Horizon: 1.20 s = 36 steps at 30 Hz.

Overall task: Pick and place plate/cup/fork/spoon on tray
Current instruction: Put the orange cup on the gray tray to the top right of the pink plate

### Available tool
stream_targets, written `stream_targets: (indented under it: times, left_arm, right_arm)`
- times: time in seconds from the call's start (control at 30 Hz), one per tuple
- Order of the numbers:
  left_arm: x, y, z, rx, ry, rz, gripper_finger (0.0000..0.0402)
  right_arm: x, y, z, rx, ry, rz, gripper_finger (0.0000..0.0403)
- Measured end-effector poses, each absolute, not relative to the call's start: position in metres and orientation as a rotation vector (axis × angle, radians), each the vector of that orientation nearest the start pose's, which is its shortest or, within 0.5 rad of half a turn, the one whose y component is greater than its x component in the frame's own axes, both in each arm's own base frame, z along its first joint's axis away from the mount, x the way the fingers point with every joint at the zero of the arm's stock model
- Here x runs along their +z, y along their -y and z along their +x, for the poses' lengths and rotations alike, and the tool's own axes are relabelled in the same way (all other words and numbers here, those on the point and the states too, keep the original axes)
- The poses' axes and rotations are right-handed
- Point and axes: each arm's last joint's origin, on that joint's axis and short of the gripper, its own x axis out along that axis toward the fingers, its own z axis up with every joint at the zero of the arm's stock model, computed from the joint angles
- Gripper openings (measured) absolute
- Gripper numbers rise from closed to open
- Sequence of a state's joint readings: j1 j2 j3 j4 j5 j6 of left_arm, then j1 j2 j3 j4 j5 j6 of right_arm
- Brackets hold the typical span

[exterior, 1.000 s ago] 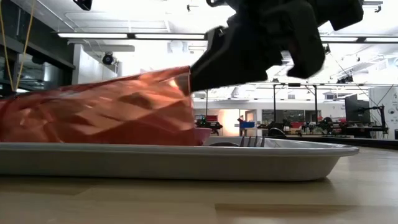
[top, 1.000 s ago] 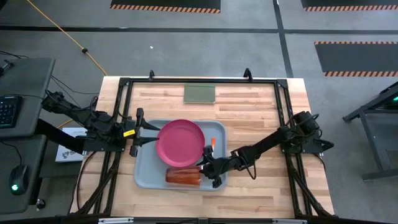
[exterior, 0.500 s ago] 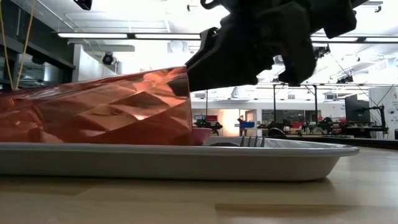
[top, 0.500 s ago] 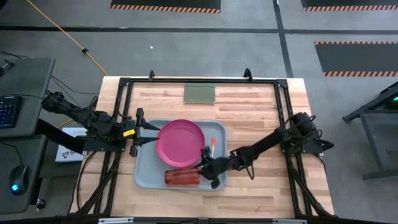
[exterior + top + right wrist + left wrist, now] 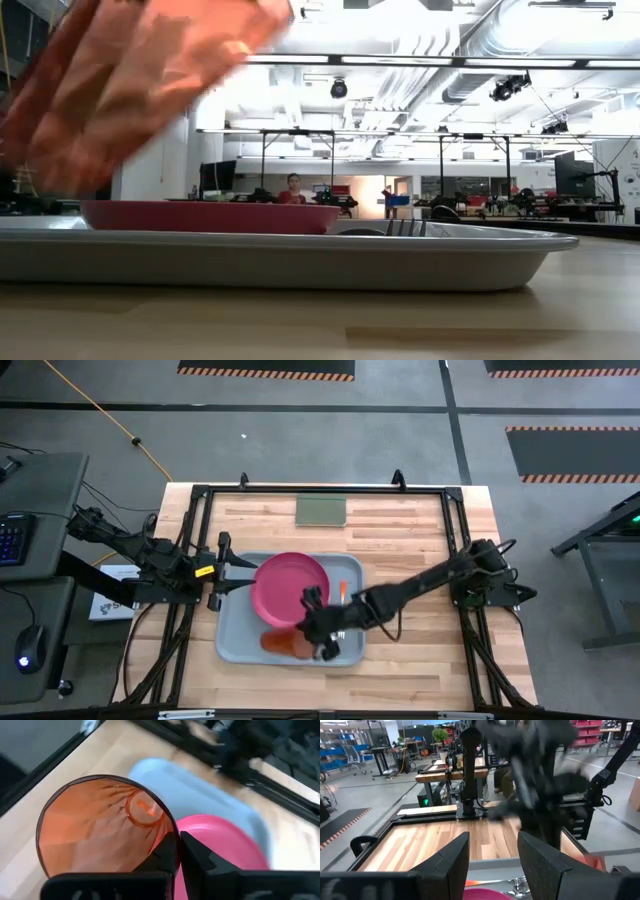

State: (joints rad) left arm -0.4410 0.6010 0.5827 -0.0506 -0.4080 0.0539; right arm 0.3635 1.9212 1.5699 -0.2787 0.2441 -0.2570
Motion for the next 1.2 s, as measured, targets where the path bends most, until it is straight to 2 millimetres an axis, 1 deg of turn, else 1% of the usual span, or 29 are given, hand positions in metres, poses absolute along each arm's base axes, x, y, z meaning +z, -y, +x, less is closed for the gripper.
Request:
stream_targets:
  times: [0.07,0.13,0.17,0.23,0.37,0.4,0.47,0.53,0.6,0.67,0.8,0.9,0.97,1.1,1.2]
  left_arm:
    - [0.302,0.05,0.134,-0.035,-0.06,0.084,0.0157]
    - [0.303,0.05,0.134,-0.035,-0.052,0.084,0.0157]
    - [0.304,0.05,0.134,-0.035,-0.044,0.086,0.0157]
    - [0.307,0.049,0.131,-0.034,-0.019,0.09,0.0157]
    - [0.315,0.044,0.121,-0.019,0.049,0.06,0.0157]
    - [0.317,0.042,0.115,-0.004,0.064,0.05,0.0156]
    - [0.319,0.038,0.107,0.04,0.076,0.039,0.0156]
    - [0.318,0.035,0.1,0.087,0.067,0.025,0.0156]
    - [0.315,0.033,0.097,0.117,0.061,0.01,0.0156]
    - [0.31,0.032,0.096,0.135,0.058,0.011,0.0156]
    - [0.312,0.032,0.094,0.146,0.078,0.003,0.0156]
    - [0.311,0.032,0.095,0.145,0.077,0.004,0.0156]
    - [0.311,0.032,0.095,0.145,0.077,0.004,0.0156]
    - [0.311,0.032,0.095,0.145,0.076,0.004,0.0156]
    - [0.311,0.032,0.095,0.145,0.076,0.002,0.0156]
  right_arm:
    - [0.297,-0.14,0.42,0.153,-0.606,-0.397,0.0004]
    - [0.319,-0.131,0.428,0.122,-0.632,-0.363,0.0003]
    - [0.325,-0.127,0.433,0.119,-0.648,-0.357,0.0003]
    - [0.331,-0.124,0.444,0.118,-0.695,-0.364,0.0002]
    - [0.322,-0.126,0.464,0.138,-0.827,-0.409,0.0002]
    - [0.317,-0.126,0.469,0.138,-0.858,-0.413,0.0001]
    - [0.304,-0.125,0.475,0.158,-0.849,-0.392,0.0001]
    - [0.295,-0.124,0.476,0.227,-0.858,-0.339,0.0001]
    - [0.294,-0.121,0.476,0.26,-0.878,-0.27,0.0001]
    - [0.295,-0.12,0.477,0.263,-0.872,-0.241,0.0001]
    - [0.298,-0.122,0.479,0.285,-0.83,-0.236,0.0001]
    - [0.299,-0.124,0.48,0.34,-0.816,-0.195,0.0]
    - [0.296,-0.125,0.479,0.34,-0.842,-0.158,0.0]
    - [0.285,-0.124,0.479,0.299,-0.908,-0.174,0.0]
    - [0.285,-0.123,0.478,0.26,-0.92,-0.17,0.0]
